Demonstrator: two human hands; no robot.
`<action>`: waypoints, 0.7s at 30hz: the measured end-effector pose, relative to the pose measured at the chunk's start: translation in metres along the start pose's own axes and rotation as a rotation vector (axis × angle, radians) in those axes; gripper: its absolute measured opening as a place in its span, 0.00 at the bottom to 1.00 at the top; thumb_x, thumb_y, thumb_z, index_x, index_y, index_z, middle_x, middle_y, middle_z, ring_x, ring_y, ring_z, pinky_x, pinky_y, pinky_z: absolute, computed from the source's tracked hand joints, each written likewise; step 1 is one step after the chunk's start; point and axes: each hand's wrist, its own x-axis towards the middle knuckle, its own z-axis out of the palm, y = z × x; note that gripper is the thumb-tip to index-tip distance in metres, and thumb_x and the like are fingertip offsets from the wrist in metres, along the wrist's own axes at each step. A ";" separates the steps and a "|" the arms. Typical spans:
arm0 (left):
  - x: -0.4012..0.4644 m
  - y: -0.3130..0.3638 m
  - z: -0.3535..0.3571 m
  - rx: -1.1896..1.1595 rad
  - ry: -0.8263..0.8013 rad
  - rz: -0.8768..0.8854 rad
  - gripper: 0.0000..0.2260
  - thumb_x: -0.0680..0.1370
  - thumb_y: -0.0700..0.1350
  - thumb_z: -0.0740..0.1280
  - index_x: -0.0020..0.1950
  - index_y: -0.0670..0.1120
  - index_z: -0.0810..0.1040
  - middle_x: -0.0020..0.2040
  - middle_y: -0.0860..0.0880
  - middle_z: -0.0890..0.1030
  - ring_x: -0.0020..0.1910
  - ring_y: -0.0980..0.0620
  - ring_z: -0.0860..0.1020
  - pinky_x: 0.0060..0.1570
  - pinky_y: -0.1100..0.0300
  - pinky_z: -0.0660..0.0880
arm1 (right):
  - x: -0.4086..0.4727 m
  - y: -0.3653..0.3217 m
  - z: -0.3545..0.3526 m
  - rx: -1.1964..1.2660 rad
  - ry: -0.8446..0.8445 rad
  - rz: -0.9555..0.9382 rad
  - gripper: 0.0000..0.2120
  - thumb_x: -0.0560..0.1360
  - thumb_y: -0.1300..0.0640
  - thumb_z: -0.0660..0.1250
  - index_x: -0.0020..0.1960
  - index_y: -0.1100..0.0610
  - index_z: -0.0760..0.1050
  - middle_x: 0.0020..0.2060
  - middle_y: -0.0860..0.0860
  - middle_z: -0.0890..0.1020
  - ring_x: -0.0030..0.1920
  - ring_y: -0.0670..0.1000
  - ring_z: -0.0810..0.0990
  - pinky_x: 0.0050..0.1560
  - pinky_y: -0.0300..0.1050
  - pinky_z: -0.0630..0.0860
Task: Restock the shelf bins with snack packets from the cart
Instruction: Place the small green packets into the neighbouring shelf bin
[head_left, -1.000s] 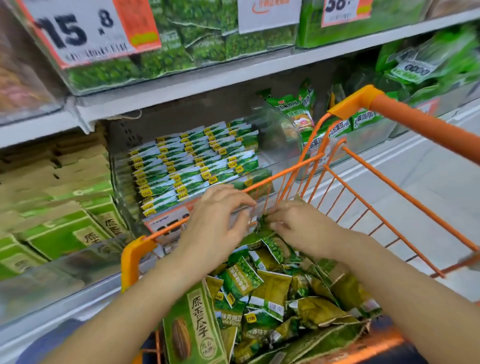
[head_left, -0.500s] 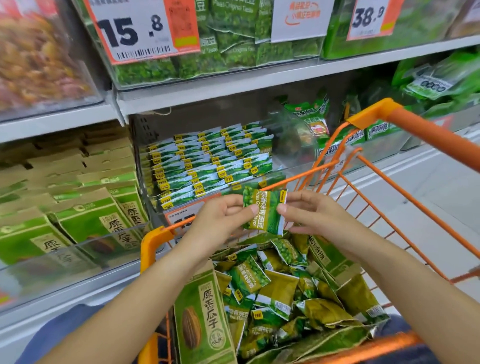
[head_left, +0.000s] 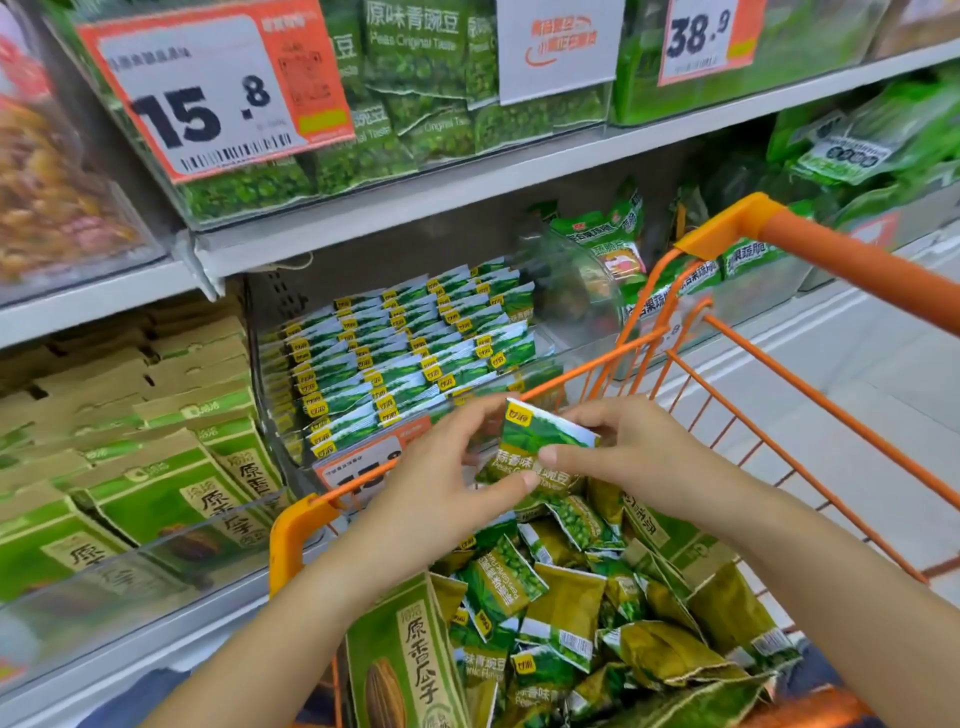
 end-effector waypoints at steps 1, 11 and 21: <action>0.004 0.002 -0.001 0.047 -0.035 0.010 0.18 0.69 0.59 0.71 0.59 0.61 0.75 0.52 0.58 0.82 0.52 0.59 0.80 0.53 0.54 0.77 | 0.000 -0.001 0.001 -0.077 -0.024 -0.035 0.10 0.72 0.49 0.73 0.42 0.56 0.82 0.39 0.58 0.81 0.40 0.57 0.78 0.42 0.56 0.73; 0.073 0.034 -0.033 0.501 0.117 0.057 0.13 0.67 0.51 0.78 0.40 0.48 0.76 0.34 0.52 0.79 0.38 0.50 0.77 0.40 0.53 0.74 | -0.001 -0.010 -0.016 -0.582 0.217 -0.010 0.21 0.77 0.40 0.61 0.67 0.47 0.65 0.53 0.47 0.77 0.52 0.51 0.77 0.43 0.45 0.70; 0.220 -0.008 -0.020 0.133 0.354 -0.257 0.10 0.74 0.42 0.72 0.55 0.48 0.79 0.52 0.45 0.81 0.46 0.49 0.80 0.46 0.61 0.75 | -0.002 0.023 0.004 -1.048 -0.240 0.013 0.15 0.81 0.50 0.57 0.64 0.57 0.67 0.54 0.54 0.78 0.52 0.56 0.79 0.39 0.47 0.72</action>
